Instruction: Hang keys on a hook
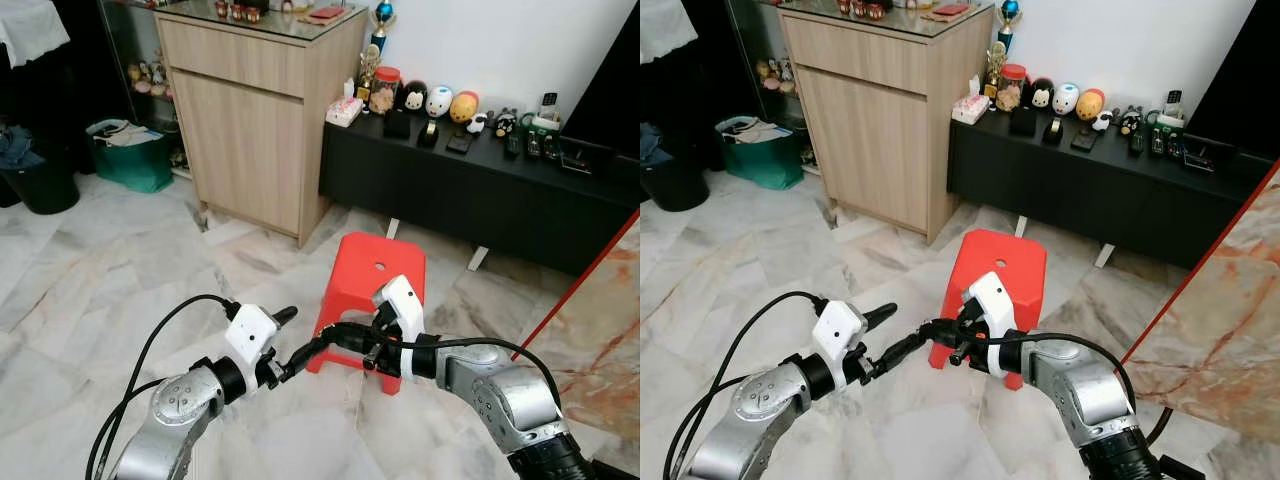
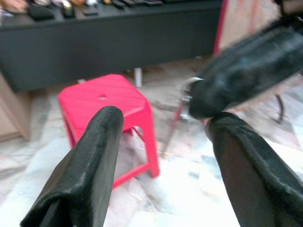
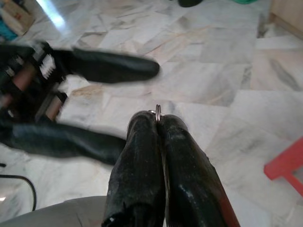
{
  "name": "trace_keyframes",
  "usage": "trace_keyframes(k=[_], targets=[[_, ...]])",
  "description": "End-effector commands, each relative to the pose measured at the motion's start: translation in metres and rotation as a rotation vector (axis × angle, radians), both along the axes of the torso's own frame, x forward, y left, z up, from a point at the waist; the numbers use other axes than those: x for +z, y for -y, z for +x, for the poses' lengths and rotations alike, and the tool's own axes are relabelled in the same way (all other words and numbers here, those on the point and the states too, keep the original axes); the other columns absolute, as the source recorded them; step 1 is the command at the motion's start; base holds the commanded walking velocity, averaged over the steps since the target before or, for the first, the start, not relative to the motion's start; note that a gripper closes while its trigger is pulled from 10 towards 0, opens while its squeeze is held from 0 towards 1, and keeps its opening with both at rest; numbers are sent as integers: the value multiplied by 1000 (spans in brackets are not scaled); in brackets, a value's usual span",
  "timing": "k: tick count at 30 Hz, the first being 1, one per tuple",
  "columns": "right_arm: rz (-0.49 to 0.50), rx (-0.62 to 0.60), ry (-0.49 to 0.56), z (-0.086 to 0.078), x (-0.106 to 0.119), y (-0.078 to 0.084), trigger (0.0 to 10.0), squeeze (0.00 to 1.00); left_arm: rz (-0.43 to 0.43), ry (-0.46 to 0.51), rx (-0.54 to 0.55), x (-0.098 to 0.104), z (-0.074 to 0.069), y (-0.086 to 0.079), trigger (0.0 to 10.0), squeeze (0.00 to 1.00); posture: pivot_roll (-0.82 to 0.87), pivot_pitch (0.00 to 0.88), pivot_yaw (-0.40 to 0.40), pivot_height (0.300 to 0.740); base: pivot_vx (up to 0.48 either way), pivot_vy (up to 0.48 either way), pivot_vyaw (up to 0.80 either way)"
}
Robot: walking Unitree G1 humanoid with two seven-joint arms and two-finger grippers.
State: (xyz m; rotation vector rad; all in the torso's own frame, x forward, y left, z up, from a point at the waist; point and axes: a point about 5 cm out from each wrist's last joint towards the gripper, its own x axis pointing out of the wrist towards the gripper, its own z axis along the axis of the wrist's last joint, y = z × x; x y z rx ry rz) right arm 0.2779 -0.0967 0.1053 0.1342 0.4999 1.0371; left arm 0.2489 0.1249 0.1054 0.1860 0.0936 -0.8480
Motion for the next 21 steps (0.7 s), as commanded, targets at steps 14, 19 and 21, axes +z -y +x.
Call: trace_keyframes(k=[14, 19, 21], targets=[[-50, 92, 46, -3, 15, 0, 10000, 0, 79, -30, -66, 2, -9, 6, 10000, 0, 107, 0, -172, 740, 0, 0, 0], [-69, 101, 59, -3, 16, 0, 10000, 0, 70, -25, -45, 2, -8, 6, 10000, 0, 103, 0, -172, 740, 0, 0, 0], [-64, 102, 57, -4, 17, 0, 10000, 0, 68, -27, -40, 3, -7, 7, 10000, 0, 102, 0, -173, 740, 0, 0, 0]])
